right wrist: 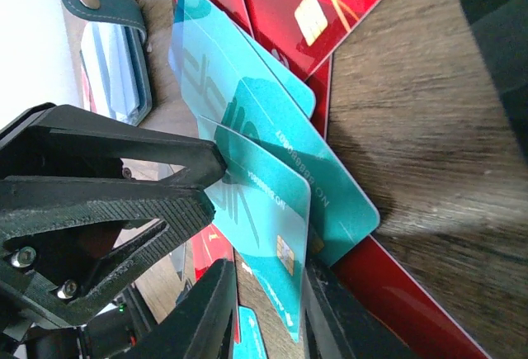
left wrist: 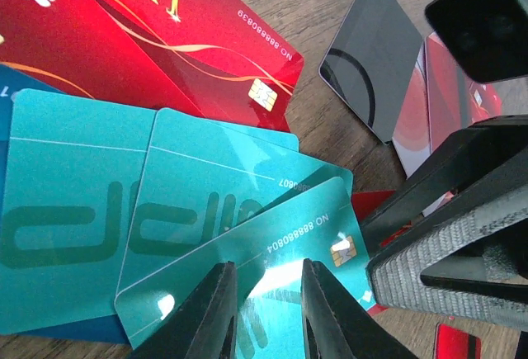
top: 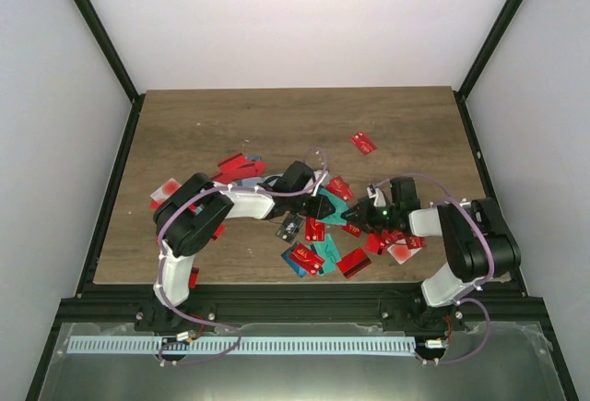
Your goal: Put the credit cards into the card holder
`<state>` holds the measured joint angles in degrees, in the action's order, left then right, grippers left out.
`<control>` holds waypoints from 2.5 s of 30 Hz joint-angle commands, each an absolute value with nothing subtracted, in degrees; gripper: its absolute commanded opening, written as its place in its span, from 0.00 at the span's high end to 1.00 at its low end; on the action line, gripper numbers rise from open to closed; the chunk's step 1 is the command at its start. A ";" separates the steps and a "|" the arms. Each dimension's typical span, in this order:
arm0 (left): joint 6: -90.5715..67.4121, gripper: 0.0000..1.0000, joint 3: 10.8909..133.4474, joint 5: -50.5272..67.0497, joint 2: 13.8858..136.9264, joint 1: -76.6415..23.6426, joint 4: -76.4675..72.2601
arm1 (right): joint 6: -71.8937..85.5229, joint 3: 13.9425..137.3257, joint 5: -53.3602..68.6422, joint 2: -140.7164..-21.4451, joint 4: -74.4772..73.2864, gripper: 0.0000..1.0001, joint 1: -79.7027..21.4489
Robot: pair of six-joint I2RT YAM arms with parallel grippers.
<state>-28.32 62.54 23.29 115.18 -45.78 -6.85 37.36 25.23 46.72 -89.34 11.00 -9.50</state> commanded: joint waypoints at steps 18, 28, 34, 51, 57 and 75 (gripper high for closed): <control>-31.61 0.74 55.23 24.61 111.81 -46.03 -8.12 | 40.09 26.06 49.29 -93.15 16.11 0.99 -9.36; -34.22 0.49 52.96 15.12 91.85 -44.53 -1.07 | 45.68 25.29 51.36 -80.60 14.62 0.99 -9.40; -44.01 0.45 46.44 13.07 82.88 -44.32 -7.35 | 61.85 21.75 49.33 -70.31 26.92 0.99 -11.33; -53.30 0.41 37.45 19.10 74.10 -44.30 -32.21 | 84.47 21.61 37.89 -63.89 45.57 0.99 -24.50; -53.70 0.49 37.08 16.93 72.71 -44.30 -33.27 | 85.87 21.65 37.36 -63.12 47.71 0.99 -26.16; -47.36 0.96 38.38 20.96 68.02 -41.28 -28.18 | 63.76 31.05 45.75 -66.74 34.33 0.28 -26.74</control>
<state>-52.16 36.75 16.99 71.59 -43.40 -31.88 80.20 23.29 41.50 -66.57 47.09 -27.14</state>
